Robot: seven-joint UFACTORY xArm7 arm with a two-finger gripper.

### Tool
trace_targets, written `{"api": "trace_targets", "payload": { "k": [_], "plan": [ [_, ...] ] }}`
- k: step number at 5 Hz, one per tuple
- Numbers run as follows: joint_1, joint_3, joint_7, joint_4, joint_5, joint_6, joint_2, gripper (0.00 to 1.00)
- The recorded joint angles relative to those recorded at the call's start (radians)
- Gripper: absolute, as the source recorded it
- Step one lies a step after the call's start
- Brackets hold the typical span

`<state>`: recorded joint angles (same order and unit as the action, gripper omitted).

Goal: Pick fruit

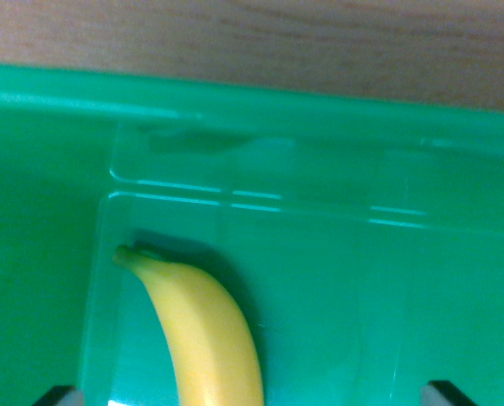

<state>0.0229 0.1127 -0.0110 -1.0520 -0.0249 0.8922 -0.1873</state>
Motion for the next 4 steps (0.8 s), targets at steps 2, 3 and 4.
{"api": "trace_targets", "payload": {
  "k": [2,3,4],
  "plan": [
    [0.0054,0.005,0.006,0.037,-0.0014,-0.041,-0.013,0.00],
    [0.0054,0.005,0.006,0.037,-0.0014,-0.041,-0.013,0.00],
    [0.0104,0.009,0.012,0.071,-0.0026,-0.078,-0.025,0.00]
  ]
}}
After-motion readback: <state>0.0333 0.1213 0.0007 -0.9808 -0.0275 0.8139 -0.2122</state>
